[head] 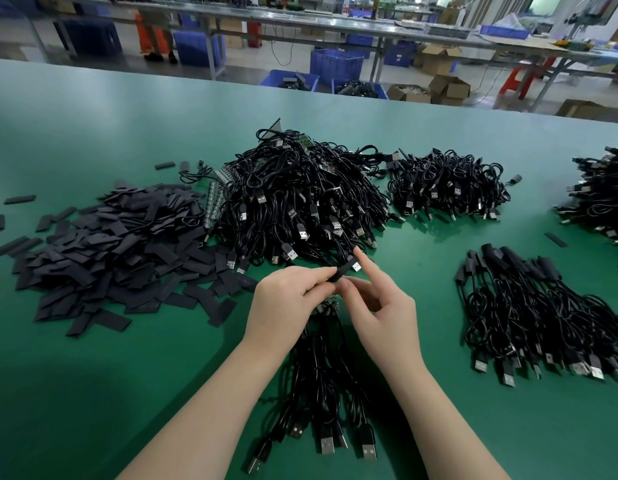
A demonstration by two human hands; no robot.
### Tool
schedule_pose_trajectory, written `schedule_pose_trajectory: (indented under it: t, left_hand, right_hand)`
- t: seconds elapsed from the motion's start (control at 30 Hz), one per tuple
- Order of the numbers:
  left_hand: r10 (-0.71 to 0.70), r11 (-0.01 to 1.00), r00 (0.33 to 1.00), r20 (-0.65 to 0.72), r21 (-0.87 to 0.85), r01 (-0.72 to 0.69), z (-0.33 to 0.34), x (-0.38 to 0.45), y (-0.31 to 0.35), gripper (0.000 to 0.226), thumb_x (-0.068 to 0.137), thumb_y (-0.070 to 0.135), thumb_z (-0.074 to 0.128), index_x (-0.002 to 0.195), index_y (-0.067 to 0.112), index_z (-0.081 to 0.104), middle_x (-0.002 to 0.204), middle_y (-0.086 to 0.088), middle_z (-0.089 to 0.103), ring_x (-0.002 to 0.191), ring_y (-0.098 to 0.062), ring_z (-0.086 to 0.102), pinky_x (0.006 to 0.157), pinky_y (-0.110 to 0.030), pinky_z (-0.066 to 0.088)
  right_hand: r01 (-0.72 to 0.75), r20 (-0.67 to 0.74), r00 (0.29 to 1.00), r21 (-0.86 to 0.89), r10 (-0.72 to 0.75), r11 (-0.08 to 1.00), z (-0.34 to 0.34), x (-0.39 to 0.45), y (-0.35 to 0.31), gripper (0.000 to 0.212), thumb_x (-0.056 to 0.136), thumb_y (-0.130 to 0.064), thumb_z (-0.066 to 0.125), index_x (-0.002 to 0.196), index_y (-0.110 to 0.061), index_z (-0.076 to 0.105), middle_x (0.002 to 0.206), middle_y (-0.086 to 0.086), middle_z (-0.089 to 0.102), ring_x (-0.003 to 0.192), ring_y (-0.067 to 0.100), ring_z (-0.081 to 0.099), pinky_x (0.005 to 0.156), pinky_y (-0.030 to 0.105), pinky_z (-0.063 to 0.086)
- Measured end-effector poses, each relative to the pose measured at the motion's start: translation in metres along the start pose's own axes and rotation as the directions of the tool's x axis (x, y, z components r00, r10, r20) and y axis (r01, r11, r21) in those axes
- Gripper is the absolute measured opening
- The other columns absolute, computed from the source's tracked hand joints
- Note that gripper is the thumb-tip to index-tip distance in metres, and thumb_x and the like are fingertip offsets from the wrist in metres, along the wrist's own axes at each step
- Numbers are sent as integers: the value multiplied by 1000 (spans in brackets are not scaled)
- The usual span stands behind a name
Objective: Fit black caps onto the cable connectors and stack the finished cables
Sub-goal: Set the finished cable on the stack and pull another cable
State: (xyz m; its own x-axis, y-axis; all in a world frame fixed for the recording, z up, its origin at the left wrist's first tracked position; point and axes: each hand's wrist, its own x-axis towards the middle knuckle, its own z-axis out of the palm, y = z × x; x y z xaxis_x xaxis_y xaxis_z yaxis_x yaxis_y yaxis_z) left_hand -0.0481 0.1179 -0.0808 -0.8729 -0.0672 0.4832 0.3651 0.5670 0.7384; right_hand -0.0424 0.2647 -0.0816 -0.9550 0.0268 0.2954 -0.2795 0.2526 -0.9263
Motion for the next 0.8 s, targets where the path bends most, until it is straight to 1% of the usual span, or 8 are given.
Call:
schedule_pose_trajectory:
  t: [0.1,0.17,0.23,0.3,0.4,0.5,0.63,0.8]
  left_hand:
    - [28,998,999,40,51,-30,0,-1,0,24,82,20,73,105,22,77,87,7,74,83,-5,66,78,-27,54]
    - [32,997,999,25,63,-33,1,0,1,22,81,18,77,103,21,77,88,7,74,83,-6,66,78,-28,54]
    - [43,996,999,6,74,-43,1,1,1,21,80,20,79,102,21,78,89,7,75,83,-6,67,78,-29,55]
    - [53,994,998,18,98,-54,1,1,1,20,82,21,78,102,22,77,91,8,75,85,-8,68,78,-32,56]
    - [89,985,995,56,146,-96,0,1,1,19,83,23,76,102,23,77,93,10,74,87,-7,67,80,-34,55]
    - [68,986,995,75,148,-79,0,2,1,19,84,23,75,103,25,76,93,12,73,84,-4,65,79,-28,54]
    - [6,993,993,115,113,-19,0,1,0,29,83,31,73,112,32,73,93,16,68,85,1,60,74,-10,47]
    - [-28,996,996,91,87,20,0,2,0,25,84,32,74,109,31,74,89,14,69,81,0,62,75,-28,55]
  right_hand:
    - [-19,-15,1000,11,19,1000,-2,1,0,45,93,-17,68,126,-45,58,88,-24,74,71,-6,66,67,4,44]
    - [-49,-41,998,55,52,997,-3,2,-1,38,94,-22,67,119,-48,60,85,-17,75,74,2,69,66,6,45]
    - [-85,-62,994,124,93,989,-2,3,-1,33,94,-25,66,118,-47,61,87,-12,76,82,9,72,71,11,50]
    - [-111,-60,991,149,121,983,-2,4,-1,29,94,-26,66,115,-45,64,88,-10,76,84,8,72,74,13,52]
    - [-148,-44,987,160,157,976,-3,5,0,20,93,-22,68,106,-37,69,84,-8,76,83,9,73,72,12,50]
    - [-171,-40,982,205,183,964,-4,7,1,19,92,-15,69,103,-30,71,83,-3,76,82,14,74,72,14,51]
    - [-174,-21,983,215,182,961,-3,6,1,23,92,-11,67,106,-29,71,81,1,75,82,15,74,72,14,51]
    - [-156,-10,987,173,160,973,-4,5,2,33,95,-9,62,114,-36,65,80,0,75,81,10,73,73,18,54]
